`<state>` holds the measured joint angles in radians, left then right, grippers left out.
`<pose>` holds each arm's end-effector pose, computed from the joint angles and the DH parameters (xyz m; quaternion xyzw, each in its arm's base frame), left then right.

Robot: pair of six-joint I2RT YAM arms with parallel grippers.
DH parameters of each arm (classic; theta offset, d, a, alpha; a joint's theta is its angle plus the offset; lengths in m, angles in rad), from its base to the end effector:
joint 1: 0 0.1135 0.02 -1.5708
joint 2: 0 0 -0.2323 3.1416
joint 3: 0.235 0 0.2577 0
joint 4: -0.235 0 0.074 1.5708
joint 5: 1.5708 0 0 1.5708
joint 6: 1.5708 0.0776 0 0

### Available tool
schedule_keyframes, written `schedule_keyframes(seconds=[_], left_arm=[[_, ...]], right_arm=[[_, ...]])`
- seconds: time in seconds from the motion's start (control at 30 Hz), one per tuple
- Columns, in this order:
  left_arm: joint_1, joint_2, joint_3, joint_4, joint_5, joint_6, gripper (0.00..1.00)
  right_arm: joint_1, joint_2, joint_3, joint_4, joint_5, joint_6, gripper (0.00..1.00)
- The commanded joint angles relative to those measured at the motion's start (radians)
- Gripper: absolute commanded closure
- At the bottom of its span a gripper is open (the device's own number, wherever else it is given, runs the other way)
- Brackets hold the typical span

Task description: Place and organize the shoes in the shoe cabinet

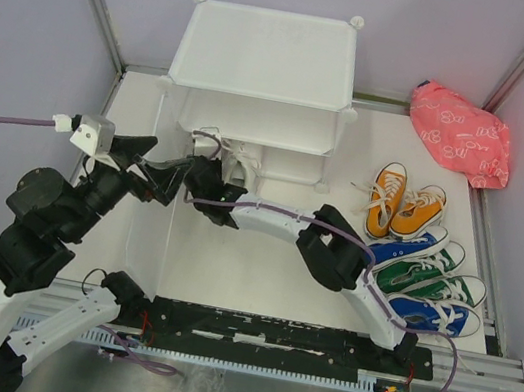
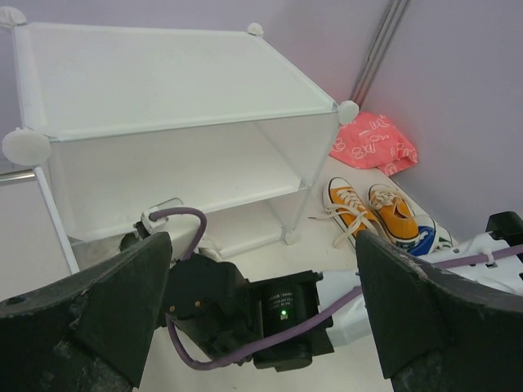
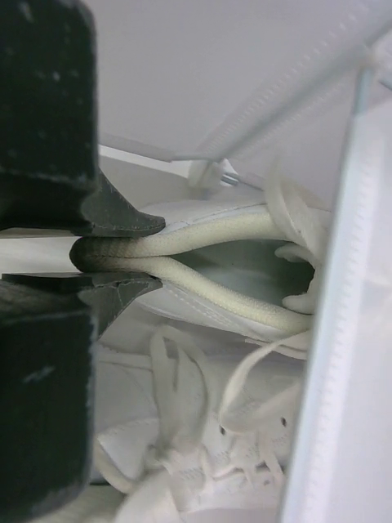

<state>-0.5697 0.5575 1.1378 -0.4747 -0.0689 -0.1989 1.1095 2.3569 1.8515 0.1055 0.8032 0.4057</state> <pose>0.1293 -0.0765 0.4400 0.0981 0.6617 -0.2572 0.6974 0.2950 0.4681 0.1590 -0.0617 0.7946 0.1128 0.5934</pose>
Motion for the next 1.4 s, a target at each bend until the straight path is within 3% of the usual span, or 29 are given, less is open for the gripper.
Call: schedule_keyframes(seconds=[0.0,0.73,1.0,1.37], left_arm=[[0.002,-0.014,-0.004,0.03,0.01,0.05,0.01],[0.002,-0.001,-0.006,0.031,0.017,0.056,0.01],[0.001,0.002,-0.009,0.03,0.019,0.052,0.01],[0.002,-0.004,-0.011,0.031,0.011,0.048,0.01]], right_arm=[[-0.053,-0.017,0.122,0.086,0.056,0.058,0.98],[-0.087,0.144,0.349,0.032,-0.061,0.079,0.9],[-0.093,0.124,0.319,0.012,-0.107,0.095,0.53],[-0.05,-0.013,0.153,0.037,-0.17,0.064,0.33]])
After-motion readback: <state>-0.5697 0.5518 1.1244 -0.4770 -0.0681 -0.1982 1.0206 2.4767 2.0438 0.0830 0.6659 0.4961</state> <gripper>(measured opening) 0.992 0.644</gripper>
